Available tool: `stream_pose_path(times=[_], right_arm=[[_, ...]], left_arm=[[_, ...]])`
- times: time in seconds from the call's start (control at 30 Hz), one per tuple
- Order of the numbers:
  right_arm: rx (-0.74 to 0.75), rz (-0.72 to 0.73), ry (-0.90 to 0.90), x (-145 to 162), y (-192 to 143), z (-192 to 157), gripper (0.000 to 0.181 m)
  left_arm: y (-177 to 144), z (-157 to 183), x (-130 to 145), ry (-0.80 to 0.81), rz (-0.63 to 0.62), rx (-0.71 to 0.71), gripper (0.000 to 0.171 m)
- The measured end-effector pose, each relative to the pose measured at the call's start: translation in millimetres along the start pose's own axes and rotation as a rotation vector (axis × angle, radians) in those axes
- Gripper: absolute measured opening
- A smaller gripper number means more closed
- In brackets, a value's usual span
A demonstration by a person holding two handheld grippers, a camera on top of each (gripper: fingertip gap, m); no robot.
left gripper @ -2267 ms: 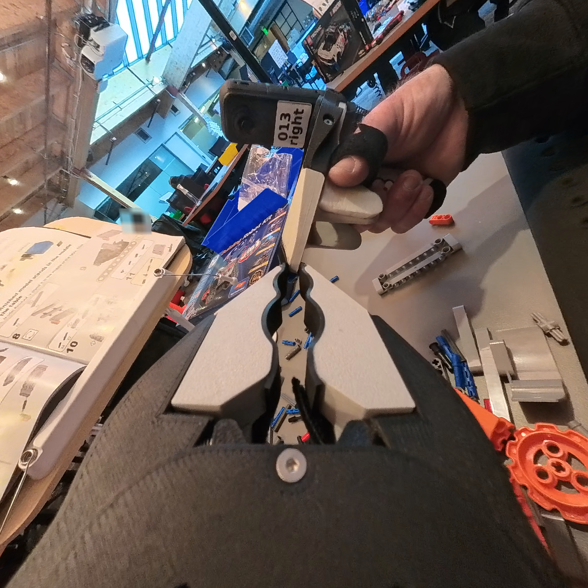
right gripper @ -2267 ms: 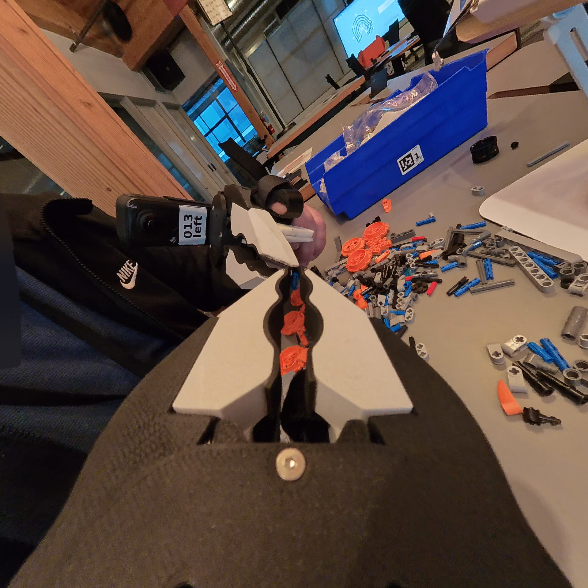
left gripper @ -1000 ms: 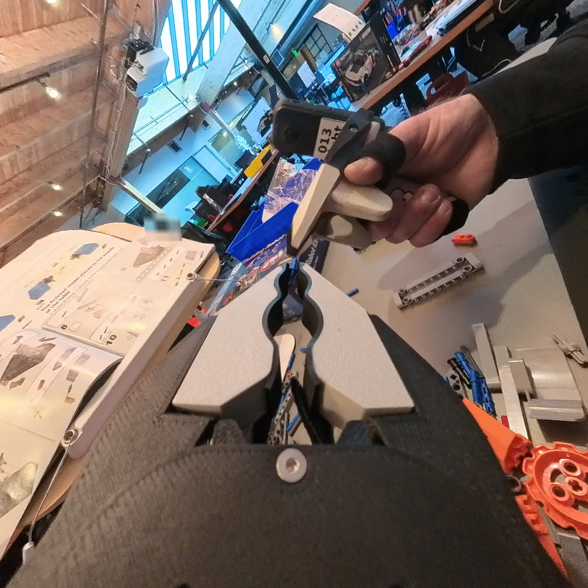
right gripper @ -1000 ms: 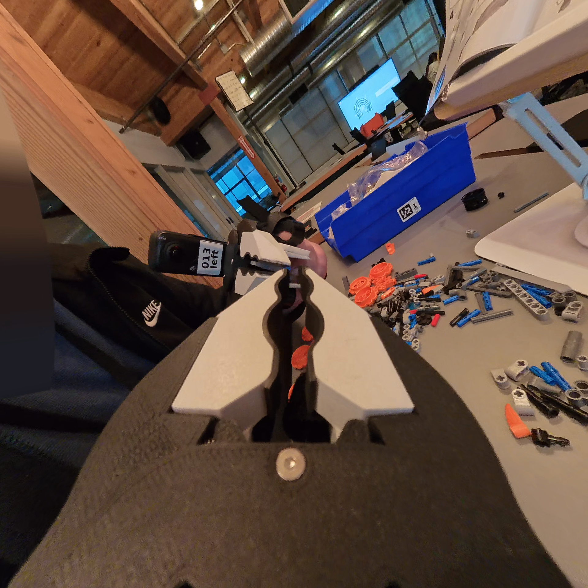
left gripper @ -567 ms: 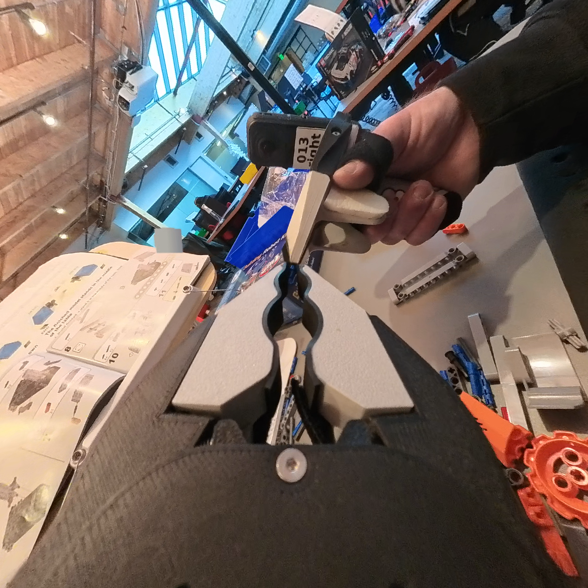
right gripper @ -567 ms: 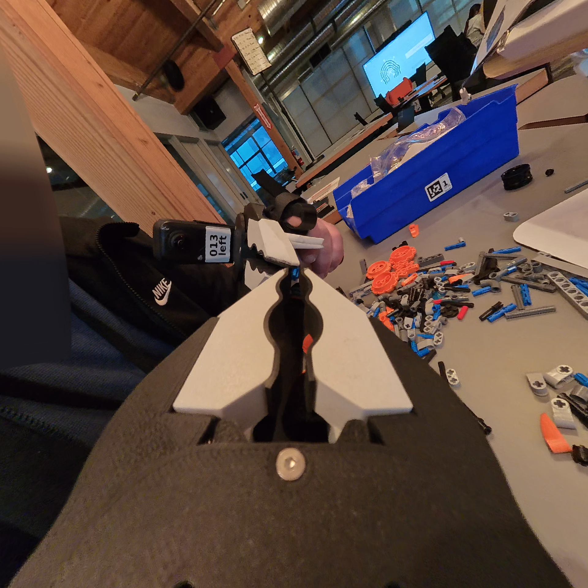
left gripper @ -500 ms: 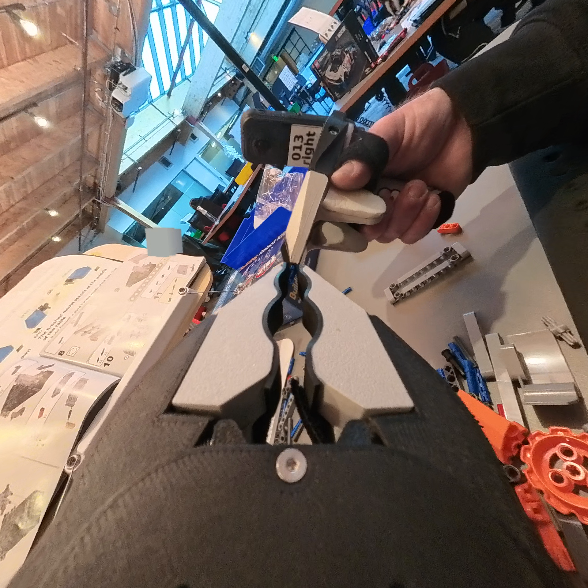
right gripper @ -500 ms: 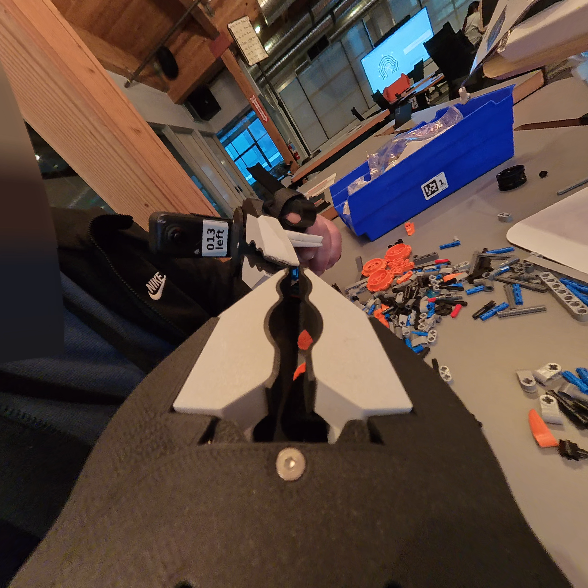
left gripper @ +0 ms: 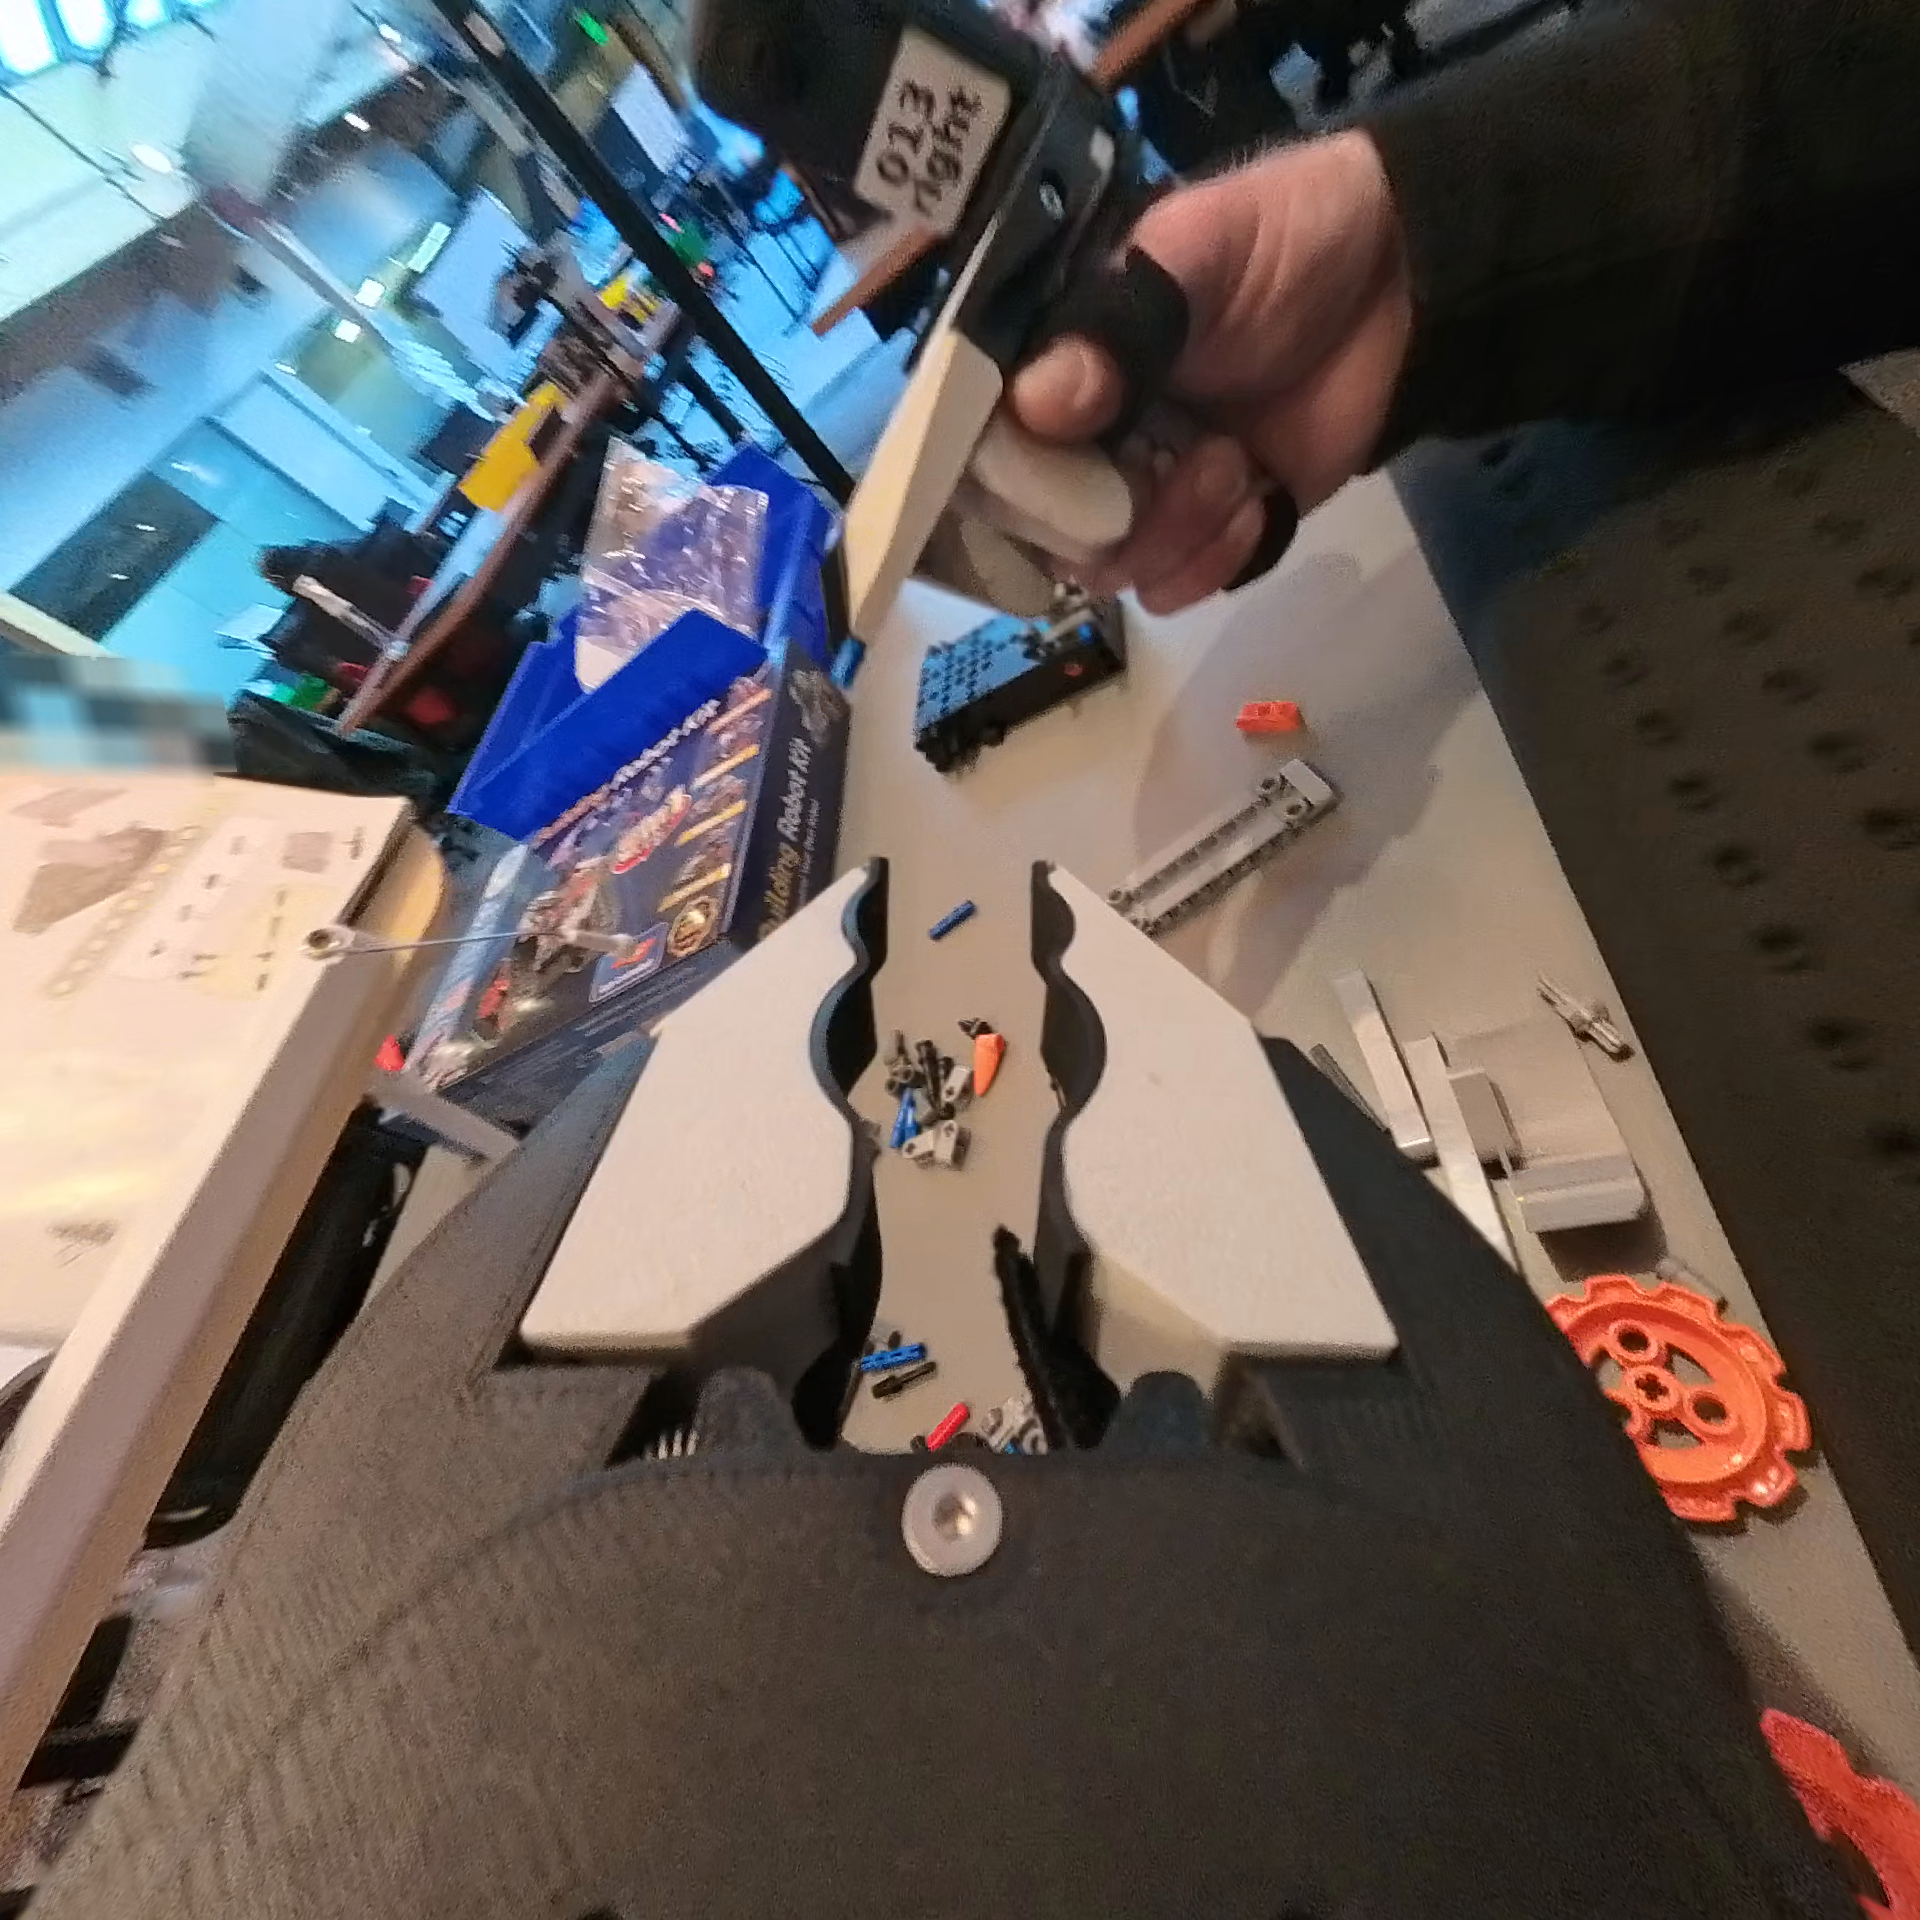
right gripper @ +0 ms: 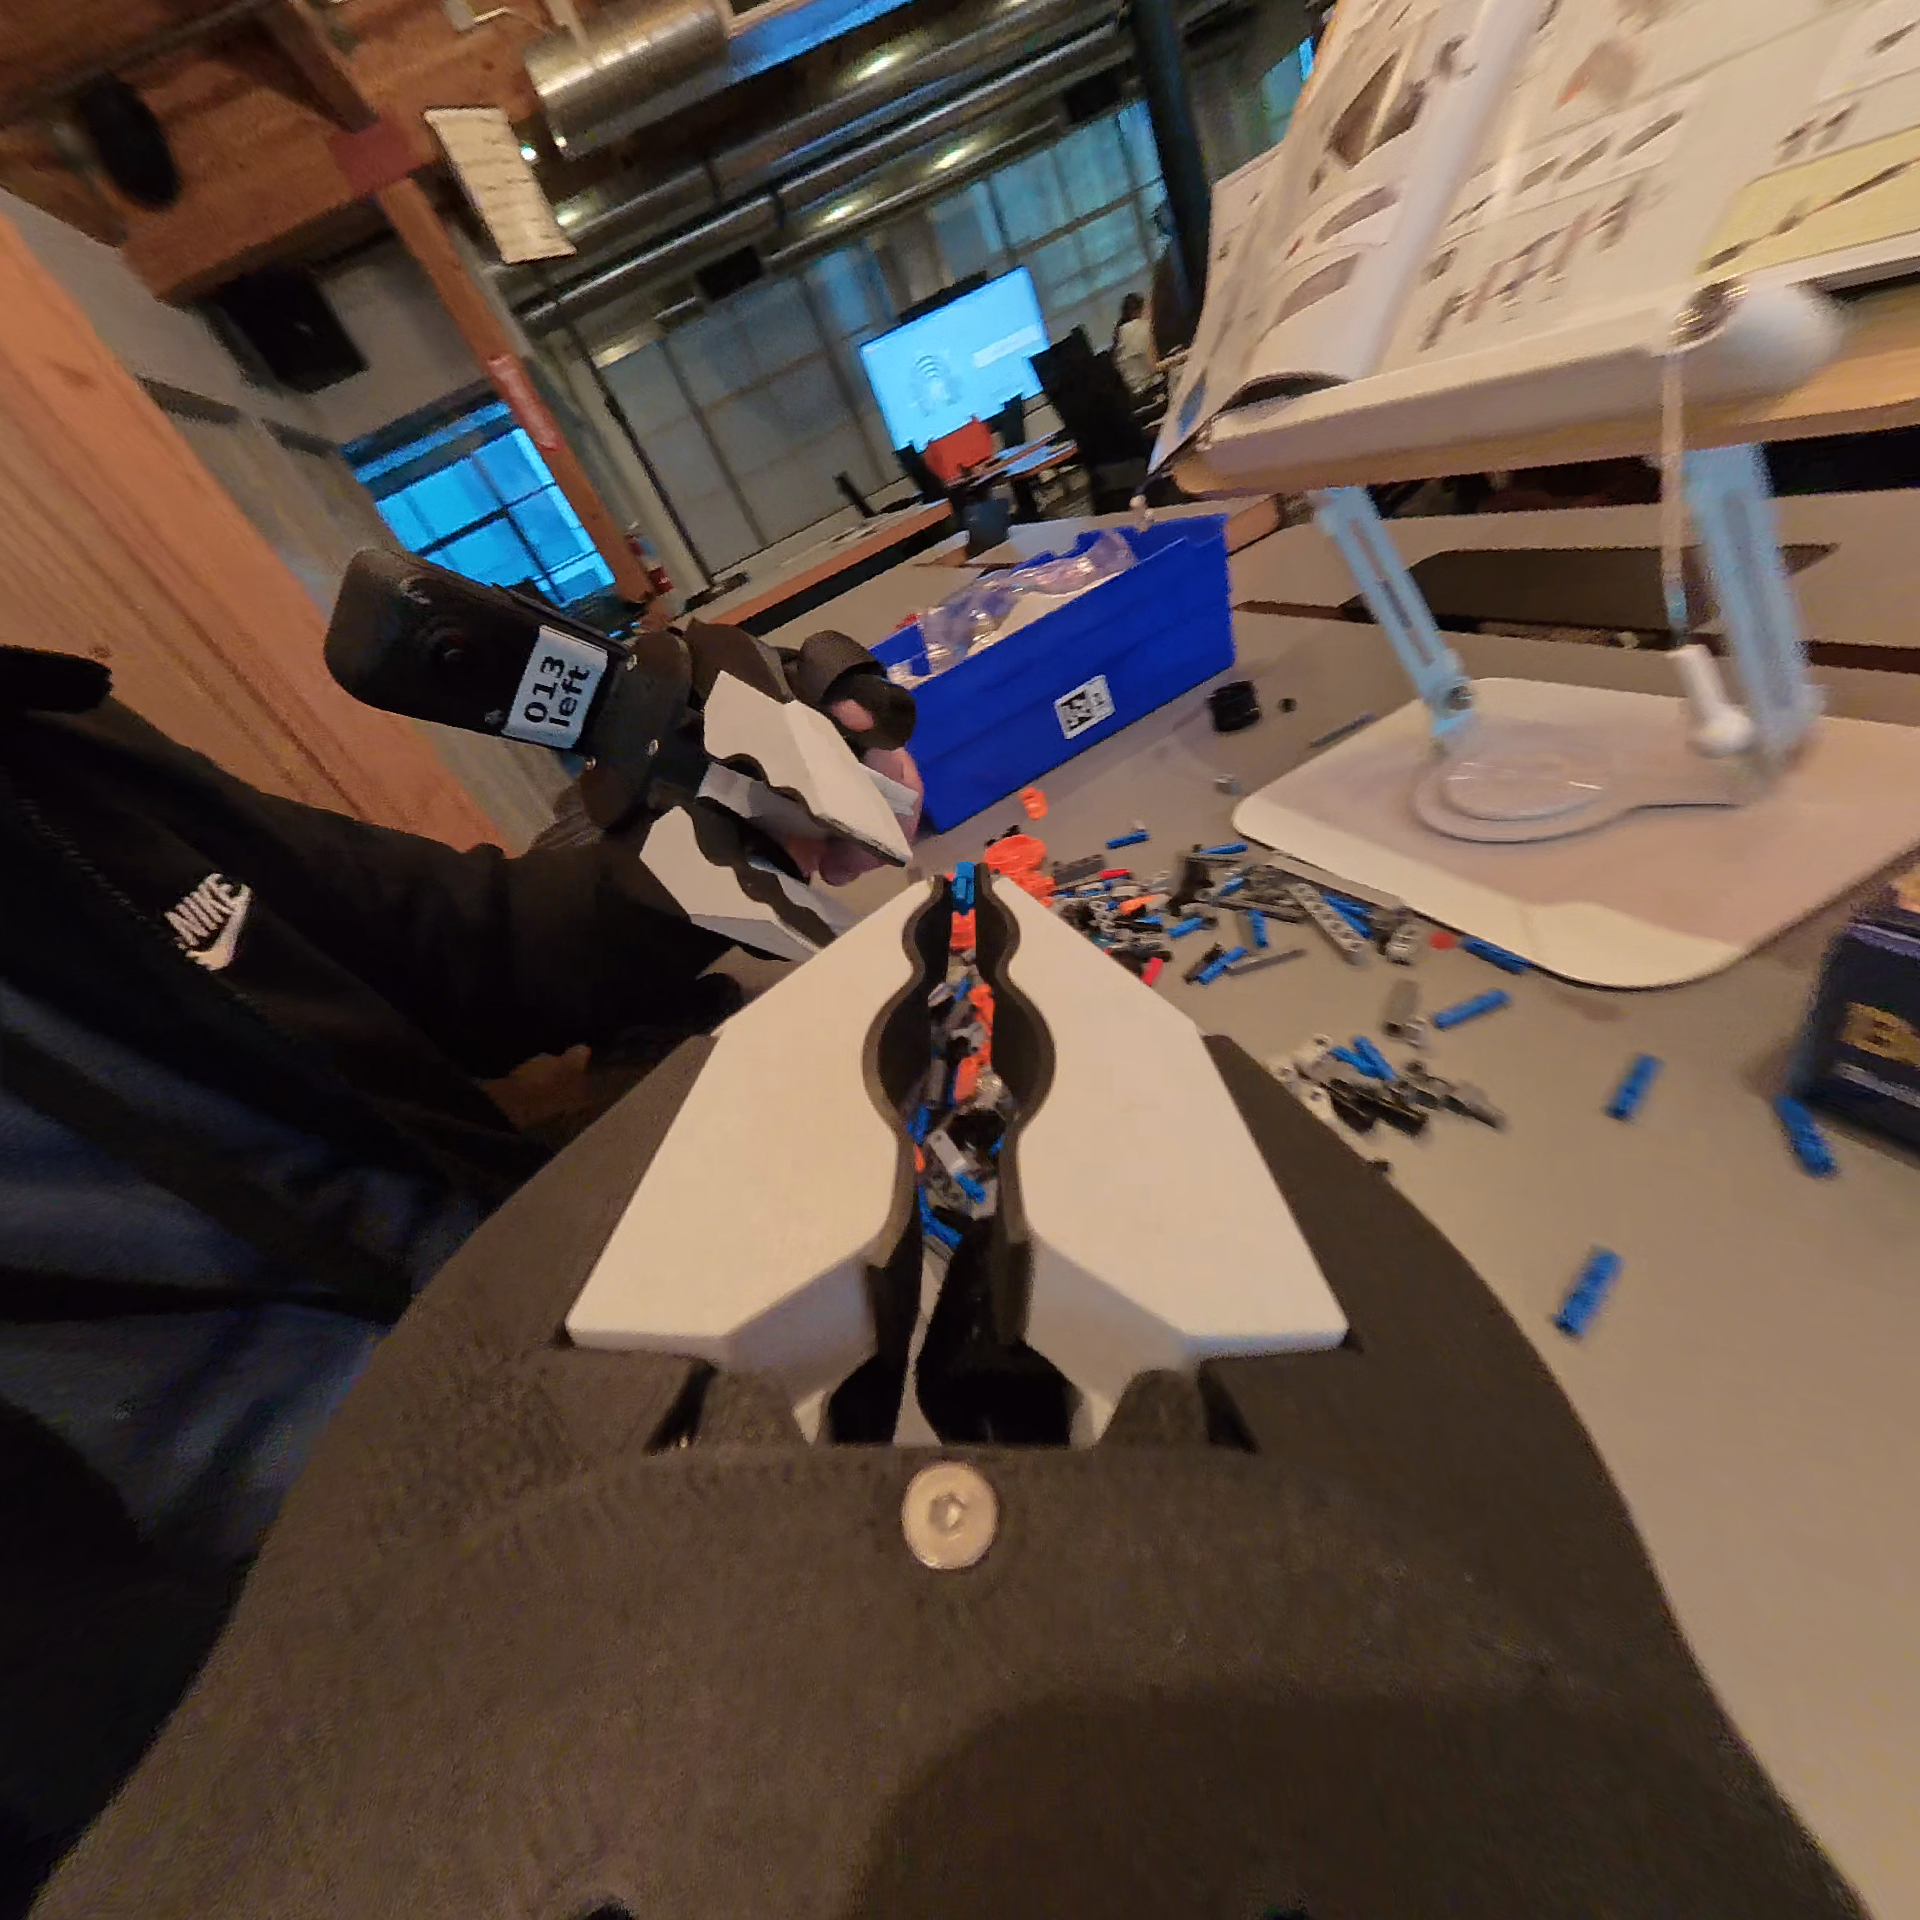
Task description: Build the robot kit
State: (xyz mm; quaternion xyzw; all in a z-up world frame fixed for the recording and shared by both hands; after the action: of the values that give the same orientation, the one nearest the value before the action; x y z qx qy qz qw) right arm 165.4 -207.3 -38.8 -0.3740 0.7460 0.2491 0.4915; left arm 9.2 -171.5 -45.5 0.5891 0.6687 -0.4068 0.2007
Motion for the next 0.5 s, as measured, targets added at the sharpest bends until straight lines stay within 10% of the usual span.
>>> stream_pose_path(times=[0.5], right_arm=[[0.307, 0.038, -0.035, 37, -89, -8, 0.002]], left_arm=[[107, 58, 4, 0.213, -0.224, 0.601, 0.046]])
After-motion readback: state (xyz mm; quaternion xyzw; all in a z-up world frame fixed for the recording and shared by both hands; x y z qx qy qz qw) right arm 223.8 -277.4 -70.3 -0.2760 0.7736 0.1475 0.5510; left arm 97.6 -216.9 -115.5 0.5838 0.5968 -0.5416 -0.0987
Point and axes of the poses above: each gripper's, where its closed fingertips meet, y out along the fingers, x out of its underside, z = x × y across the jaws, the point moved 6 cm from there along -y, back along the fingers
